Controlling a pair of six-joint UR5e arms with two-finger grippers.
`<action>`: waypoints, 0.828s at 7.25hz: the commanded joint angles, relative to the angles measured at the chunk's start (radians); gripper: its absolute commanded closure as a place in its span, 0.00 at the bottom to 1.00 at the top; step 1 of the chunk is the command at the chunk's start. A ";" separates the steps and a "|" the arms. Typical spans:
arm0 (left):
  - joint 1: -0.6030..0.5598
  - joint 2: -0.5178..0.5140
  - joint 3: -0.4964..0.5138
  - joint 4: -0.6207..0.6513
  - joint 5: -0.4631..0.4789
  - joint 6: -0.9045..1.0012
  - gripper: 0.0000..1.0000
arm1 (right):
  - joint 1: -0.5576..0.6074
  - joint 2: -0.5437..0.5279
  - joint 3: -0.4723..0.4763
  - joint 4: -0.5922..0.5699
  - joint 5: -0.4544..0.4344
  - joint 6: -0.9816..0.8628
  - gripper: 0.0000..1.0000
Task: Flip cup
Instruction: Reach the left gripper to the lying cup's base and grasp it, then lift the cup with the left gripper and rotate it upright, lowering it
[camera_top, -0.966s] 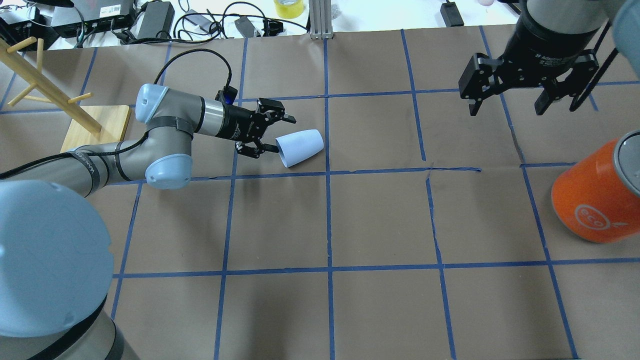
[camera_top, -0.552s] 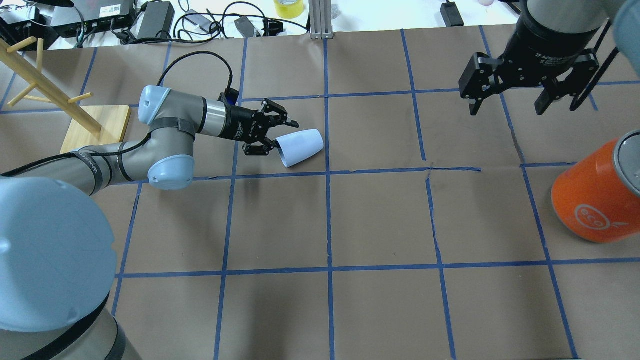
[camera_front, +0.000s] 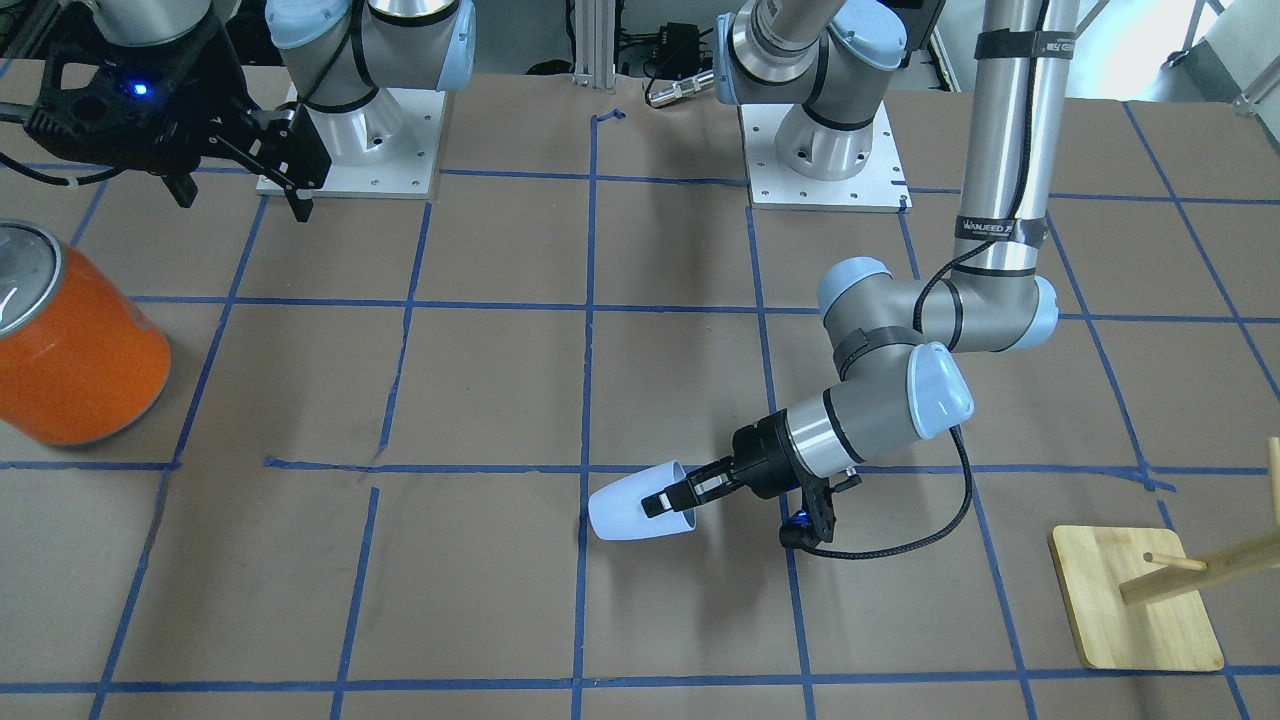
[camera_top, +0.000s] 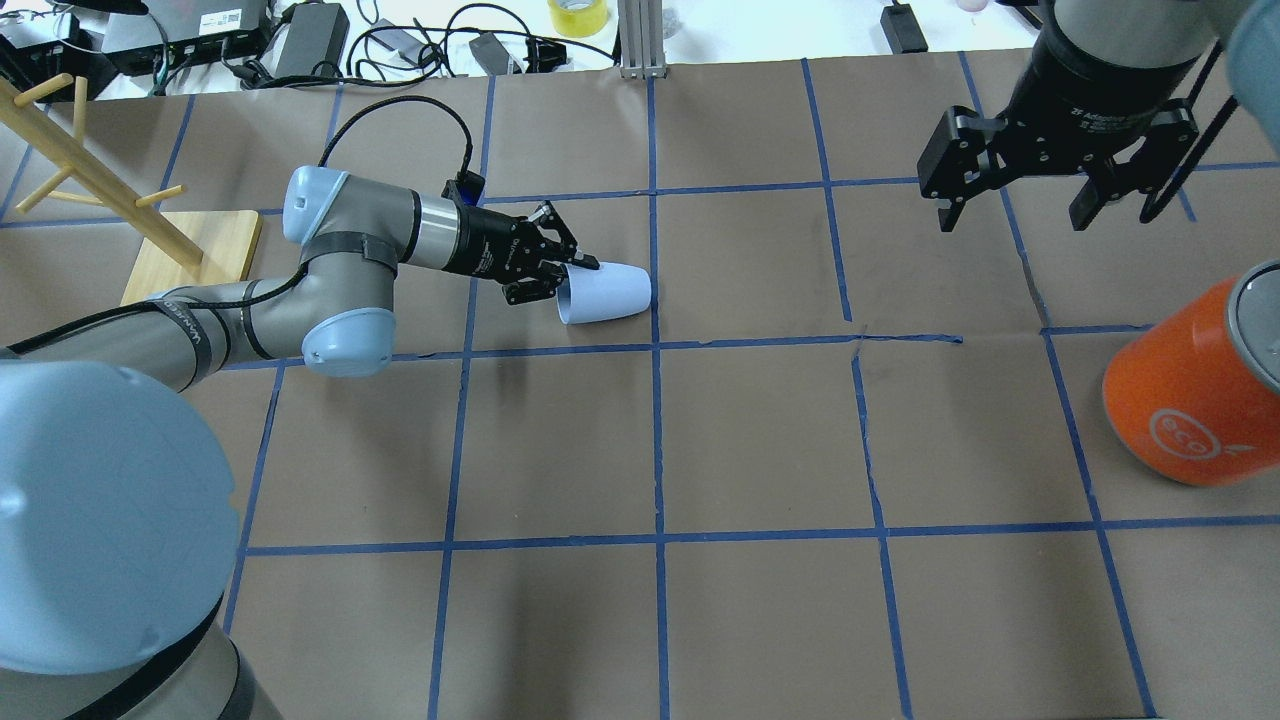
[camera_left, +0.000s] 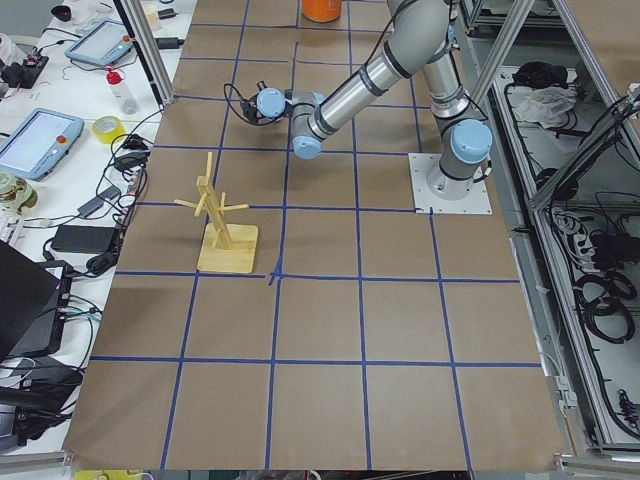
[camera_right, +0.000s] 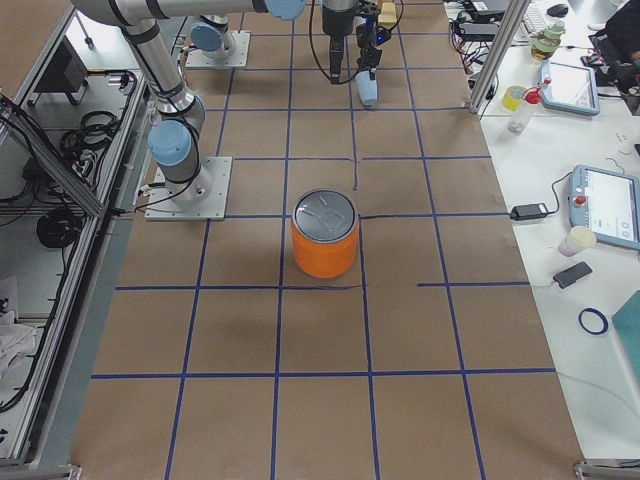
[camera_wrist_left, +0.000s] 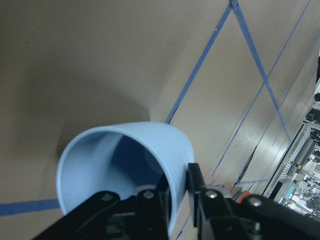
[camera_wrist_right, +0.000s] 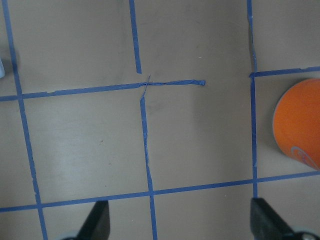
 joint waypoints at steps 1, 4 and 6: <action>-0.001 0.028 0.072 0.002 0.004 -0.093 1.00 | 0.000 -0.002 0.002 0.002 0.000 0.000 0.00; 0.013 0.054 0.140 -0.008 0.171 -0.074 1.00 | 0.000 -0.005 0.002 0.002 0.002 0.000 0.00; 0.013 0.057 0.207 -0.112 0.354 0.111 1.00 | 0.000 -0.005 0.003 0.002 0.002 0.000 0.00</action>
